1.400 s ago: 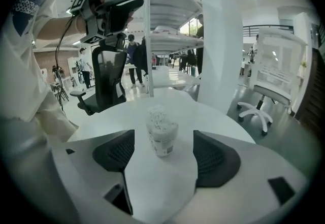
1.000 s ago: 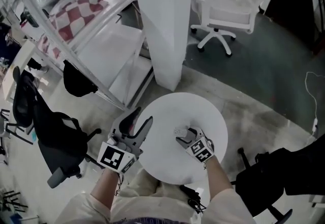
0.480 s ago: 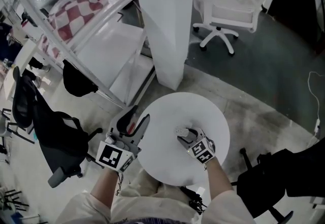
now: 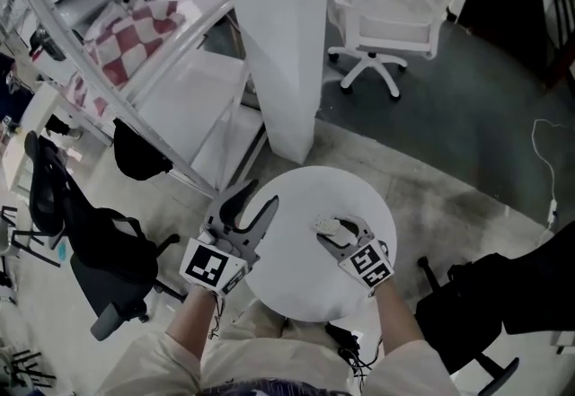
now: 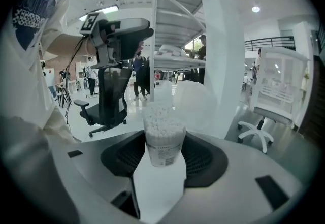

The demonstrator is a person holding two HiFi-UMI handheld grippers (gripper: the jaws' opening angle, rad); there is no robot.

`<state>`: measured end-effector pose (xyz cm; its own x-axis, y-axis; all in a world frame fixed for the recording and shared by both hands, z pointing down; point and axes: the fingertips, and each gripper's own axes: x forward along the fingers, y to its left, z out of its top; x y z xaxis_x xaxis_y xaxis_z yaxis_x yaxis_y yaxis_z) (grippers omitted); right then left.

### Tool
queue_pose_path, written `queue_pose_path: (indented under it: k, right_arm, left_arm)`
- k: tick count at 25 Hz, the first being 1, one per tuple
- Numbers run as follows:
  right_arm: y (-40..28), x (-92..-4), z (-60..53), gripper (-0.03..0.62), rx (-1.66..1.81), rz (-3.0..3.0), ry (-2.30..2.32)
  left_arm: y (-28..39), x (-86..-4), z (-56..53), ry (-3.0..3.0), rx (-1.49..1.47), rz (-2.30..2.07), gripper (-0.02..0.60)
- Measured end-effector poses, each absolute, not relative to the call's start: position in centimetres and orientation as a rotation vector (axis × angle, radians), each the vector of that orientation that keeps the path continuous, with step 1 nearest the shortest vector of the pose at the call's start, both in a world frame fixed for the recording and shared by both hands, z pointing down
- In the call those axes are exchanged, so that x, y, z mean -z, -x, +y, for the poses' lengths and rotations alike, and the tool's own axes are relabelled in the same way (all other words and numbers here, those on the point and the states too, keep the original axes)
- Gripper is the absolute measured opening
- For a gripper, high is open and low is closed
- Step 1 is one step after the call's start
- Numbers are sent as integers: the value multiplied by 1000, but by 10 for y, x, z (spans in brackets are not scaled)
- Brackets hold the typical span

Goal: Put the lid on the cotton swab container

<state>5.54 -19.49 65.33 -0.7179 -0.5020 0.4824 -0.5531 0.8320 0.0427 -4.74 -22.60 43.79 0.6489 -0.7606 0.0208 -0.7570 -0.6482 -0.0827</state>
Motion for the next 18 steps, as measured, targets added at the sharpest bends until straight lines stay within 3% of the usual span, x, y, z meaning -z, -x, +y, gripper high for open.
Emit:
queue_pose_path:
  k: [7,12,18]
  right_arm:
    - [-63,-538,-181,235,-33,-2533,-754]
    - [-57,-489,-162,235,3,-2558,-721]
    - [-38,-473,-133,235,50,-2549,-613]
  left_arm:
    - [-6,-370,-207,2883,147,907,160]
    - [-31,-351,-181,2912,234,604,201]
    - [-48,-364,-144,2941,476,181,324]
